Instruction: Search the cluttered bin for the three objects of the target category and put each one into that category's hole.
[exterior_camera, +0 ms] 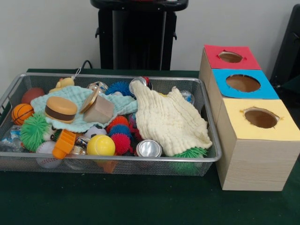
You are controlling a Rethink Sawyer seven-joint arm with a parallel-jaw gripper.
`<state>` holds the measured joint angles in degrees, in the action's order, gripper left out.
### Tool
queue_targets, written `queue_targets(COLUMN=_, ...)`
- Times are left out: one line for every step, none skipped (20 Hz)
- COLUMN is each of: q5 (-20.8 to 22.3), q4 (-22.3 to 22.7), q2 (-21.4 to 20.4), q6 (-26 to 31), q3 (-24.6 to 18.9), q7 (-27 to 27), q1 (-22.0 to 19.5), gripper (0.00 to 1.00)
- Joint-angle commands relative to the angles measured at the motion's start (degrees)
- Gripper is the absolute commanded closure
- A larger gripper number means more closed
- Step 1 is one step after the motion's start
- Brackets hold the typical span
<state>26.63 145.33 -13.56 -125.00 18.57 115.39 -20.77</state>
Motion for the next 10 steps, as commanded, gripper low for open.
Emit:
queue_targets(q5=-44.43, q4=20.74, q2=-25.71, q6=91.38, q3=-32.99, q7=-39.57, q1=-21.98, gripper=0.0)
queue_targets(q5=-45.86, q4=19.72, q2=-29.69, q6=95.91, q3=-33.34, q7=-38.4, q1=-19.87, gripper=0.0)
queue_targets(q5=-45.84, q4=18.21, q2=-35.11, q6=102.88, q3=-31.5, q7=-36.68, q1=-16.69, gripper=0.0)
queue_targets(q5=-45.51, q4=16.51, q2=-38.47, q6=108.22, q3=-29.43, q7=-35.89, q1=-14.37, gripper=0.0)
queue_targets(q5=-43.77, q4=14.73, q2=-41.45, q6=113.26, q3=-26.5, q7=-34.57, q1=-12.13, gripper=0.0)
queue_targets(q5=-42.5, q4=13.47, q2=-43.05, q6=116.38, q3=-24.77, q7=-33.69, q1=-10.88, gripper=0.0)
queue_targets(q5=-40.61, q4=12.15, q2=-44.53, q6=119.53, q3=-22.79, q7=-32.07, q1=-9.56, gripper=0.0)
queue_targets(q5=-38.41, q4=10.82, q2=-45.47, q6=121.92, q3=-21.37, q7=-30.18, q1=-8.52, gripper=0.0)
queue_targets(q5=-35.78, q4=9.6, q2=-46.09, q6=124.02, q3=-20.62, q7=-27.57, q1=-8.05, gripper=0.0)
queue_targets(q5=-32.89, q4=8.44, q2=-46.27, q6=125.38, q3=-20.46, q7=-24.69, q1=-7.96, gripper=0.0)
